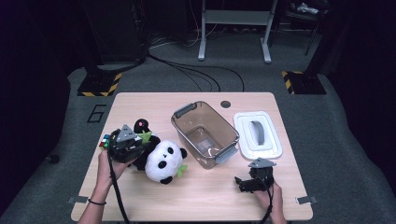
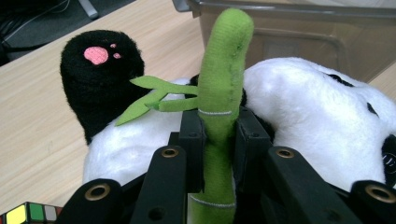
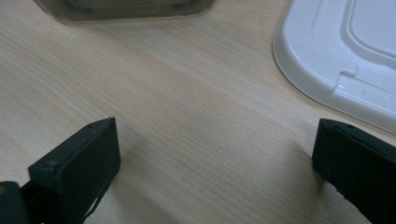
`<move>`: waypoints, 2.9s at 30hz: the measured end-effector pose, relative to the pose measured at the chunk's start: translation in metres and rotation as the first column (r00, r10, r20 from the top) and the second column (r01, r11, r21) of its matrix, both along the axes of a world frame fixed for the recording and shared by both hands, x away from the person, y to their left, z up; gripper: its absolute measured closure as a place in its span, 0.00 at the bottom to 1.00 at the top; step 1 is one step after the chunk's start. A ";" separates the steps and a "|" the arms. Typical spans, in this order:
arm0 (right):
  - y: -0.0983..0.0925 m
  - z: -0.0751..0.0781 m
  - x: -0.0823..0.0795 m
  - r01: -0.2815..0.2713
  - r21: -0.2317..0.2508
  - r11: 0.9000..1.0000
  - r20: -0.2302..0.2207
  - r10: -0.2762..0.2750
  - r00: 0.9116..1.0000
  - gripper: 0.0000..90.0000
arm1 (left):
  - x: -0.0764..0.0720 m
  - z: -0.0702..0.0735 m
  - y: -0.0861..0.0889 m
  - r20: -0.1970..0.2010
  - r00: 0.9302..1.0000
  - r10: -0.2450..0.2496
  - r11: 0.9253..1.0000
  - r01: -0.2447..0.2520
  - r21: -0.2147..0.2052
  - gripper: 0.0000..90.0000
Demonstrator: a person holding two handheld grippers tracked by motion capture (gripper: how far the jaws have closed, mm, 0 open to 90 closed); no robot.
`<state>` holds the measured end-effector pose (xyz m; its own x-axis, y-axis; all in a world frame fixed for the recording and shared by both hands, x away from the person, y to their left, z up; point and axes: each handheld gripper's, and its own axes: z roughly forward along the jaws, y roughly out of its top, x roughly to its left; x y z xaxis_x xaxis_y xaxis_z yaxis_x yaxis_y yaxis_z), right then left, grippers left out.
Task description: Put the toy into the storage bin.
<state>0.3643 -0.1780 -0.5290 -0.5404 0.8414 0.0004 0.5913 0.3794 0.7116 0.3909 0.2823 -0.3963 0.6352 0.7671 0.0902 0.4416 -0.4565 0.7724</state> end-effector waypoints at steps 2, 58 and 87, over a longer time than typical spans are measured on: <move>0.000 0.000 0.000 0.001 0.001 1.000 0.000 -0.001 1.000 0.00 | 0.000 0.003 0.000 0.000 1.000 -0.006 1.000 0.006 -0.005 0.85; -0.001 0.000 0.000 0.004 0.008 1.000 0.000 -0.004 1.000 0.02 | 0.018 0.113 -0.031 0.145 0.977 -0.156 0.984 0.167 -0.067 0.85; -0.001 0.000 0.000 0.005 0.009 1.000 0.002 -0.005 1.000 0.02 | 0.053 0.118 -0.081 0.153 0.953 -0.263 0.960 0.274 -0.056 0.85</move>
